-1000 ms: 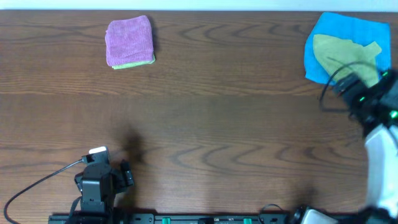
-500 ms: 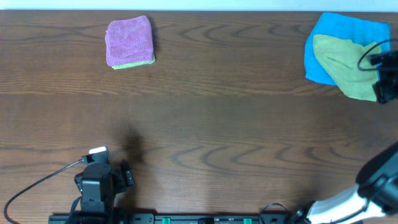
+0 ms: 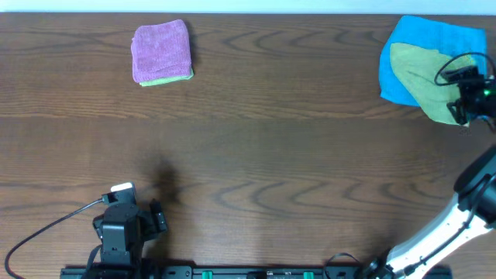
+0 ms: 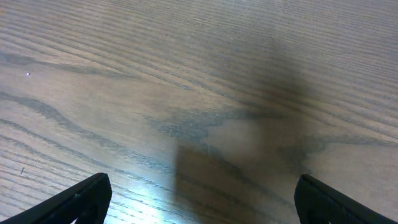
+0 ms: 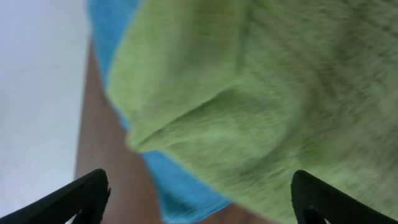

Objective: Fold the cloth
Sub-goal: 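Grasp the lime-green cloth with the right gripper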

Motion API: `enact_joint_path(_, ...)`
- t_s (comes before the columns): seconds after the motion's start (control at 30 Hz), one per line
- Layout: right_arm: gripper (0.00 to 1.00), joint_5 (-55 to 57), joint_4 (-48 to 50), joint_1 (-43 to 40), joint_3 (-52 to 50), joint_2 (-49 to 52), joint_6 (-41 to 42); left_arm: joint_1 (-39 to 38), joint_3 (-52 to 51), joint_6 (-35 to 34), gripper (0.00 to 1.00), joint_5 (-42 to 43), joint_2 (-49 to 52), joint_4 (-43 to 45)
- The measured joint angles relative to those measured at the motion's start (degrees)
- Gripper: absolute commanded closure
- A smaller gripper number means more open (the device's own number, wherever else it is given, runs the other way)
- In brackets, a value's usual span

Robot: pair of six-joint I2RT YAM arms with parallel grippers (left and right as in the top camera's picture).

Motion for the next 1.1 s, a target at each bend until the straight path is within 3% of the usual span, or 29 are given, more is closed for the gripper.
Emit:
enact_joint_path(0.27,0.23,2.1,10.3,0.0,0.0,4.1,-2.0,0.0,0.0,0.0,0.05,0.0,0.0,0.0)
enact_joint_path(0.33,0.39,2.7,11.8,0.1,0.0,4.5,-2.2,0.0,0.0,0.0,0.05,0.0,0.0,0.0)
enact_joint_path(0.37,0.40,3.5,12.3,0.2,0.0,4.5,-1.7,0.0,0.0,0.0,0.05,0.0,0.0,0.0)
enact_joint_path(0.47,0.30,4.9,13.5,0.3,0.0,4.9,-1.7,0.0,0.0,0.0,0.05,0.0,0.0,0.0)
enact_joint_path(0.53,0.39,5.5,15.0,0.5,0.2,5.7,-1.8,0.0,0.0,0.0,0.05,0.0,0.0,0.0)
enact_joint_path(0.73,0.42,6.7,19.6,2.3,0.7,8.5,-1.2,0.0,0.0,0.0,0.05,0.0,0.0,0.0)
enact_joint_path(0.83,0.68,7.8,21.6,3.4,0.8,9.2,-0.2,0.0,0.0,0.0,0.05,0.0,0.0,0.0)
enact_joint_path(0.9,0.99,8.2,22.2,4.1,0.8,9.7,-0.1,0.0,0.0,0.0,0.05,0.0,0.0,0.0)
enact_joint_path(1.1,0.99,9.6,22.1,5.5,0.8,10.3,0.7,0.0,0.0,0.0,0.05,0.0,0.0,0.0)
